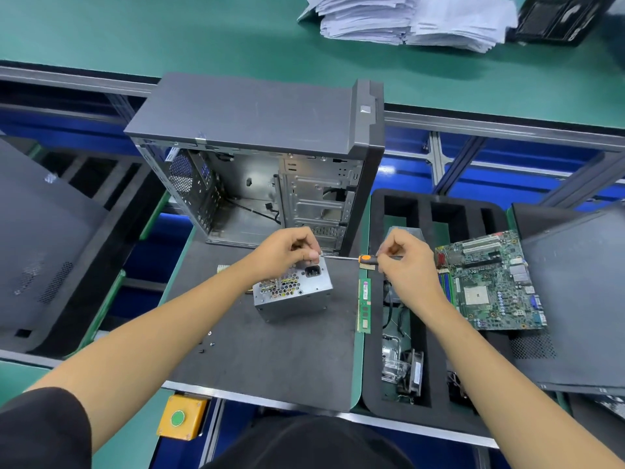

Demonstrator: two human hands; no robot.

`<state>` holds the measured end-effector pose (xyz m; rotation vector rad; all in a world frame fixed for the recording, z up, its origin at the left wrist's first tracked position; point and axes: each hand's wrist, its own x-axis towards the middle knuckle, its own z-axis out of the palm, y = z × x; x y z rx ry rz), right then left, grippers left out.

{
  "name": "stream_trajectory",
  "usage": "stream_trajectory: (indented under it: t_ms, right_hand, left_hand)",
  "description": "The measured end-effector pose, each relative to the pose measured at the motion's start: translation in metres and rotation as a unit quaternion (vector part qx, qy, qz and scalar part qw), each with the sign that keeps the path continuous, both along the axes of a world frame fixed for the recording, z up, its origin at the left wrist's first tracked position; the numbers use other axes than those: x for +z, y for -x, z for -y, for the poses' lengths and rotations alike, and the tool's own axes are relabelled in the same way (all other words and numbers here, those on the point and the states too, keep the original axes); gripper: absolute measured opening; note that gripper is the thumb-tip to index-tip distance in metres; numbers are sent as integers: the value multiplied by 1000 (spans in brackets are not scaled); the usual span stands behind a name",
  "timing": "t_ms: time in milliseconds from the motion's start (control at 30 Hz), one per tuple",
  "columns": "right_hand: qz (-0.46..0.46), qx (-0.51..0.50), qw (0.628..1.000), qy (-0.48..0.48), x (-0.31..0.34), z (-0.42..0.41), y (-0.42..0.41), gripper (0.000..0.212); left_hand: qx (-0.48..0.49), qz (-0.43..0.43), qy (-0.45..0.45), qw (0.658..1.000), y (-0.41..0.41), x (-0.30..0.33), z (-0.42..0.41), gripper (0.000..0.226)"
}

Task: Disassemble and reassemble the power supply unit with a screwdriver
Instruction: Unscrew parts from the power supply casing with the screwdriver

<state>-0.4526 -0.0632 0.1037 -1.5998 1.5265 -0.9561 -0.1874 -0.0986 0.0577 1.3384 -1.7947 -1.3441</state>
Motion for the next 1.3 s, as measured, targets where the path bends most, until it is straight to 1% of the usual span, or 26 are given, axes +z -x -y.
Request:
stream_trajectory:
  t_ms: [233, 433, 500, 567, 633, 700, 733, 800, 867, 1000, 1167, 1300]
  right_hand:
    - [-15, 15, 1000, 0, 6, 11, -5, 36]
    - [-20, 28, 999, 6, 10, 16, -9, 31]
    - [-24, 32, 999, 7, 11, 17, -10, 34]
    - [-17, 34, 999, 1, 11, 18, -11, 37]
    - [-8, 37, 999, 1, 14, 19, -11, 36]
    - [-5, 51, 998, 25, 18, 19, -10, 34]
    - [-8, 64, 997, 44, 21, 19, -10, 33]
    - [-8, 91, 993, 73, 26, 19, -11, 23]
    - [5, 100, 992, 79, 29, 20, -13, 19]
    - [16, 101, 993, 66, 33, 25, -16, 16]
    - [12, 111, 991, 74, 33, 25, -17, 18]
    - [15, 103, 993, 64, 31, 29, -15, 15]
  left_hand:
    - [33, -45, -9, 998, -2, -5, -5, 16]
    - [36, -68, -27, 997, -2, -7, -3, 18]
    - [29, -71, -36, 996, -3, -8, -2, 19]
    - [28, -77, -41, 996, -3, -8, 0, 15]
    - [52, -113, -57, 991, -4, -8, 1, 8]
    - [60, -130, -62, 988, -5, -6, 2, 4]
    - [49, -119, -57, 990, -6, -5, 3, 4]
    - [11, -84, -44, 995, -7, -3, 4, 6]
    - [-18, -67, -27, 997, -5, -1, 4, 9]
    - [-17, -77, -18, 997, -2, 3, 6, 16]
    - [-26, -66, -30, 997, -2, -1, 6, 10]
    - [9, -99, -68, 993, -2, -5, 7, 33]
